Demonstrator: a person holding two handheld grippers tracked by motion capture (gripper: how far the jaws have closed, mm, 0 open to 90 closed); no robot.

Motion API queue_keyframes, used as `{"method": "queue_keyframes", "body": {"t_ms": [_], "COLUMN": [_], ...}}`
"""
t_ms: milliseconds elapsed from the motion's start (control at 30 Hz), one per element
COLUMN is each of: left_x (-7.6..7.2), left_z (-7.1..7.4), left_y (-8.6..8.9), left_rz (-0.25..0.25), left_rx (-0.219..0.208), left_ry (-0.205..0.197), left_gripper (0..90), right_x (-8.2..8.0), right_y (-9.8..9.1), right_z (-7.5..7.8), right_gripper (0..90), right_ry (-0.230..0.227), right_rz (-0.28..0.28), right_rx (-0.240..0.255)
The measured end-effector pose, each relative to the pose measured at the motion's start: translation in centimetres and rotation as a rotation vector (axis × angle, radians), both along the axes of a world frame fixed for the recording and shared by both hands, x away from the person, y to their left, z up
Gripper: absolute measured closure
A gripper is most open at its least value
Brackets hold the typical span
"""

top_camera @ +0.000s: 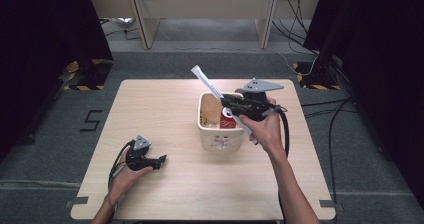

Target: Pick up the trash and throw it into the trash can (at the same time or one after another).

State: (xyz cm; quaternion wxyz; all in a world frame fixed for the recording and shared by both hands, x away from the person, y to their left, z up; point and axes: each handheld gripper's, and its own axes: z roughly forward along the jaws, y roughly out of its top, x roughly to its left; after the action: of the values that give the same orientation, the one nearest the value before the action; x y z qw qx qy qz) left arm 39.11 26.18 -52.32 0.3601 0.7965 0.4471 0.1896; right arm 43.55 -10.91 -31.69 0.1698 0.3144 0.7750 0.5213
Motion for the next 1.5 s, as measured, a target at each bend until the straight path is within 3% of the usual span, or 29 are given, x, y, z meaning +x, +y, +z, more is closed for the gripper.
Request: {"method": "queue_keyframes", "body": {"t_ms": [133,467,967,1200,1500], "left_x": [0.0,0.0,0.0,0.0,0.0], "left_z": [0.0,0.0,0.0,0.0,0.0], "left_y": [0.0,0.0,0.0,0.0,0.0], "left_rz": [0.000,0.000,0.000,0.001,0.001], "left_rx": [0.000,0.000,0.000,0.001,0.000], "left_ry": [0.000,0.000,-0.001,-0.001,-0.001], "left_gripper": [14.9,14.9,14.9,14.9,14.9], "right_x": [1.6,3.7,6.4,7.0,7.9], "right_y": [1.5,3.6,5.7,6.7,7.7], "right_z": [-0.3,-0.7,-1.9,-2.3,-3.1], "right_gripper": [79.6,79.5,79.5,79.5,79.4], "right_ry": [0.024,0.045,0.089,0.082,0.071], "right_rz": [0.015,0.026,0.043,0.037,0.072], "right_rx": [0.000,-0.015,-0.003,-0.001,-0.003]}}
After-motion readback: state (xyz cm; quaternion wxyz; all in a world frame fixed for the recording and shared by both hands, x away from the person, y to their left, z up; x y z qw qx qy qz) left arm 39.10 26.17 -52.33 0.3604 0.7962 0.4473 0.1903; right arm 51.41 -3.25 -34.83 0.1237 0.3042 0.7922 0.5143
